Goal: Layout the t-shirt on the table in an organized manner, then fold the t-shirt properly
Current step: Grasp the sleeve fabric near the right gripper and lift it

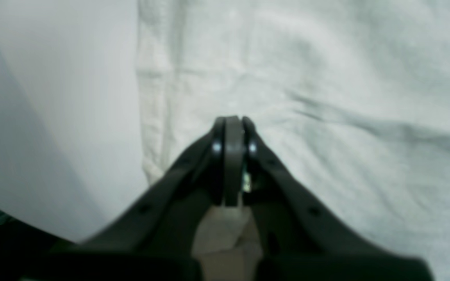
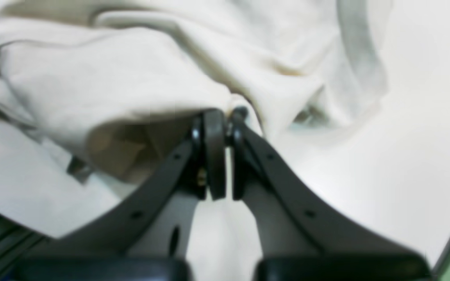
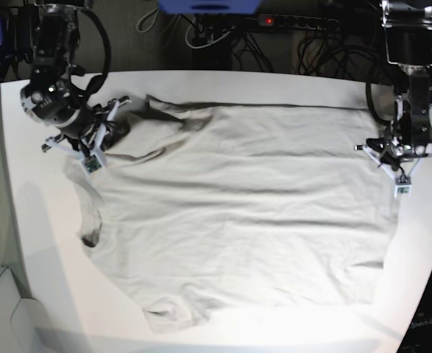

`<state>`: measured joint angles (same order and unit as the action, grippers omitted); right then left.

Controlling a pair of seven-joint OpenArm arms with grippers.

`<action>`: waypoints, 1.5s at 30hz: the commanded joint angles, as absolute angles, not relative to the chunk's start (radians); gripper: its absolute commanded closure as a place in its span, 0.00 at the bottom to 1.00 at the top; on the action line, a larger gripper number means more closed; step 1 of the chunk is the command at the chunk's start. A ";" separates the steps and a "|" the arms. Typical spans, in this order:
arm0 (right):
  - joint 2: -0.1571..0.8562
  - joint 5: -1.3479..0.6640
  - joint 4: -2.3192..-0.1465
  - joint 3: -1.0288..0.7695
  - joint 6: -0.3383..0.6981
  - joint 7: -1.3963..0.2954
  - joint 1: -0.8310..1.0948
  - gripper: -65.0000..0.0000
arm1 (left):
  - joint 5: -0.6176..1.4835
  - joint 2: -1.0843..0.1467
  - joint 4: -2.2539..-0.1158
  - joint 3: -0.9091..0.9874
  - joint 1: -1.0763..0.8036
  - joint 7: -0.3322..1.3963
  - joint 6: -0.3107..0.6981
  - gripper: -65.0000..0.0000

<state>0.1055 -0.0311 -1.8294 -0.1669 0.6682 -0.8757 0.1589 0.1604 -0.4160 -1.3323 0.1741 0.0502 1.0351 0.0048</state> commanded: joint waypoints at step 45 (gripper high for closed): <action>0.269 -0.042 -1.862 0.127 0.698 -0.941 -0.042 0.33 | 0.156 -0.398 -1.342 0.179 0.025 1.041 -0.001 1.00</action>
<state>0.2638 -0.0387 -1.8473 0.1303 0.6765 -0.9504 -0.0269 0.1349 -0.3958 -1.3426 0.1806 0.0254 1.0153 0.0044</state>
